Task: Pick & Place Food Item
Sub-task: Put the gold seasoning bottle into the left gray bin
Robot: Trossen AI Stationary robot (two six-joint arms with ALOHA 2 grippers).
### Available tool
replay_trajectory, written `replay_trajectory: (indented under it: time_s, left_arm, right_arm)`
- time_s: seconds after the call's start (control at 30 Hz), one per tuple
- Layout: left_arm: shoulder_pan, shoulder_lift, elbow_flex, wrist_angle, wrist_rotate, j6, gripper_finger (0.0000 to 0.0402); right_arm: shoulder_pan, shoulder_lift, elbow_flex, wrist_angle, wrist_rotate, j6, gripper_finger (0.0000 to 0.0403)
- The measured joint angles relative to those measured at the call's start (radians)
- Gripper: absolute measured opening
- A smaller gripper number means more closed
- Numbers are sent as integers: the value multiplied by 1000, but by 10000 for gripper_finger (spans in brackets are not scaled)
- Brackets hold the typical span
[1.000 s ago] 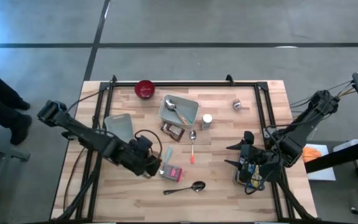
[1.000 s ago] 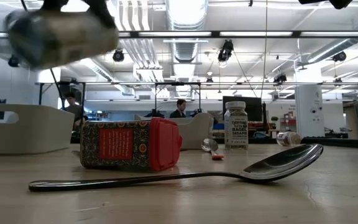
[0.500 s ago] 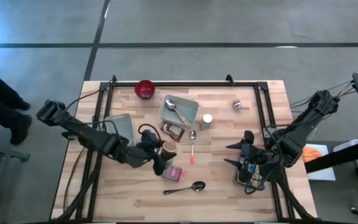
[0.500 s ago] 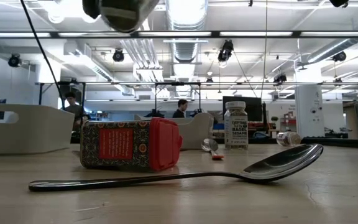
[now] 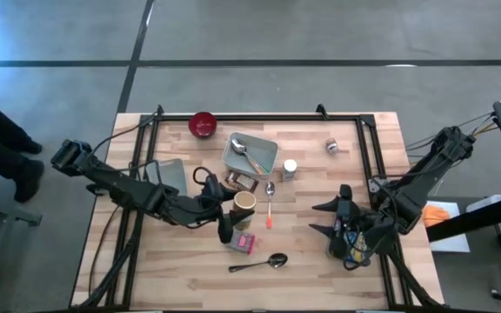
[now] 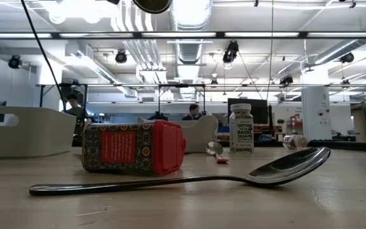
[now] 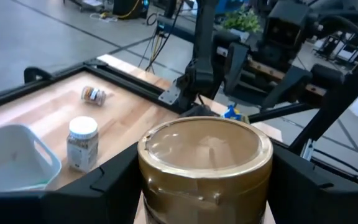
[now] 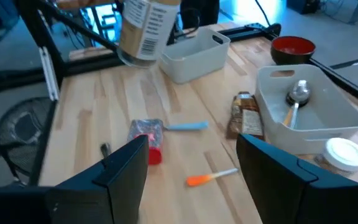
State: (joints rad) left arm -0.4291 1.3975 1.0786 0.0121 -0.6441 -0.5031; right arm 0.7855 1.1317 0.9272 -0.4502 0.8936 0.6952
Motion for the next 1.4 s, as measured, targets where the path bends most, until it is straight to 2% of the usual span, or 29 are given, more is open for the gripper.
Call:
replay_trajectory:
  time_s: [0.13, 0.3, 0.47, 0.63, 0.8, 0.97, 1.07, 1.13, 1.27, 1.4]
  left_arm:
    - [3, 0, 0, 21, 0, 26, 264]
    - [6, 0, 0, 30, 0, 32, 264]
    - [7, 4, 0, 87, 12, 89, 264]
    - [8, 6, 0, 123, 60, 145, 264]
    - [12, 6, -5, 160, 67, 174, 264]
    - [18, 6, -28, 233, 93, 210, 264]
    - [28, 6, -44, 268, 122, 219, 264]
    - [34, 6, -55, 273, 132, 220, 264]
    - [50, 6, -69, 302, 168, 239, 264]
    - [55, 6, -72, 310, 204, 264, 264]
  right_arm:
    - [-23, 39, 0, 51, -1, -5, 267]
    - [-65, 99, 0, 118, -1, -75, 343]
    - [-83, 156, 0, 355, -1, -254, 393]
    - [-81, 205, 0, 614, 12, -481, 398]
    - [-100, 254, 0, 789, 80, -610, 398]
    - [-124, 290, 0, 827, 123, -624, 398]
    - [-137, 316, 0, 829, 126, -569, 398]
    - [-153, 328, 0, 836, 90, -550, 398]
    - [-204, 359, 0, 930, -71, -540, 398]
    - [-258, 384, 0, 967, -179, -534, 398]
